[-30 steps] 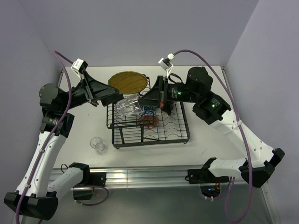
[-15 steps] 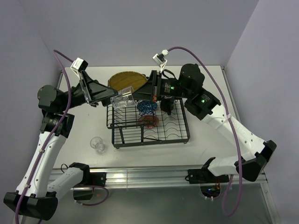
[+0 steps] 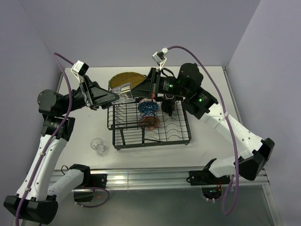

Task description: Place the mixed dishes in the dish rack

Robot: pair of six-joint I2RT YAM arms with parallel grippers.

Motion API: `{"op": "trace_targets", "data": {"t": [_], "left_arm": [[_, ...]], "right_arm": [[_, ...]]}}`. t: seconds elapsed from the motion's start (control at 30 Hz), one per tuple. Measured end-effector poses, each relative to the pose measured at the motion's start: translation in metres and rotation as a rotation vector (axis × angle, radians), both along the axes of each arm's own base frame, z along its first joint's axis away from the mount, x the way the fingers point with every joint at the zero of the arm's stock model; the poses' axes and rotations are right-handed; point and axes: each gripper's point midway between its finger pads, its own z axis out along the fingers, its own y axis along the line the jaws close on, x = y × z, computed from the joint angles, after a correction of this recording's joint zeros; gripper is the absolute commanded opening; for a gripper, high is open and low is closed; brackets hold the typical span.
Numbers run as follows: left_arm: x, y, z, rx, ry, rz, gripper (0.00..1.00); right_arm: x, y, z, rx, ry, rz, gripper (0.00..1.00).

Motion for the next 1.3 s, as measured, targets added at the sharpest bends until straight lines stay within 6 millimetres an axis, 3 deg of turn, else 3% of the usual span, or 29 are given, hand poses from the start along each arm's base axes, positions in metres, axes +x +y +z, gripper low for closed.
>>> {"op": "trace_targets", "data": {"t": [0.17,0.2,0.27,0.3,0.57,0.63,0.67,0.7,0.93,1.1,1.17,1.23,1.3], "left_arm": [[-0.0015,0.0002,-0.0003,-0.010,-0.007,-0.006,0.40],[-0.0014,0.0002,-0.0004,-0.013,-0.006,-0.007,0.27],[-0.0008,0.0001,0.0002,-0.018,-0.007,-0.008,0.14],[0.0001,-0.0001,0.0002,-0.018,-0.008,-0.008,0.00],[0.0058,-0.0011,0.0008,-0.027,-0.002,-0.010,0.00],[0.0059,-0.0012,0.0013,-0.032,-0.002,-0.012,0.23],[0.0057,-0.0011,0.0012,-0.035,-0.002,-0.014,0.43],[0.0056,-0.0011,0.0008,-0.039,0.001,-0.017,0.50],[0.0053,-0.0009,0.0004,-0.054,0.000,-0.022,0.59],[0.0061,-0.0006,0.0016,-0.059,0.001,-0.017,0.73],[0.0070,-0.0005,0.0023,-0.063,0.002,-0.012,0.85],[0.0075,-0.0004,0.0027,-0.066,0.007,-0.010,0.83],[0.0074,-0.0003,0.0030,-0.067,0.009,-0.011,0.74]], "right_arm": [[-0.0001,-0.0001,0.0012,0.005,0.001,0.001,0.00],[-0.0001,-0.0001,0.0012,0.004,0.001,0.001,0.00],[0.0000,-0.0001,0.0011,0.004,0.000,0.001,0.00],[0.0000,-0.0001,0.0010,0.004,-0.001,0.001,0.00],[0.0036,-0.0010,0.0001,0.000,-0.002,-0.017,0.00],[0.0037,-0.0012,0.0003,0.001,-0.001,-0.017,0.00],[0.0034,-0.0014,0.0006,0.001,-0.002,-0.017,0.00],[0.0033,-0.0015,0.0007,0.001,-0.002,-0.016,0.00],[0.0029,-0.0016,0.0008,0.001,0.001,-0.016,0.00],[0.0028,-0.0013,-0.0013,-0.002,0.004,-0.013,0.00],[0.0026,-0.0011,-0.0029,-0.005,0.006,-0.011,0.00],[0.0027,-0.0009,-0.0049,-0.009,0.010,-0.011,0.00],[0.0029,-0.0008,-0.0059,-0.010,0.010,-0.011,0.00]]}}
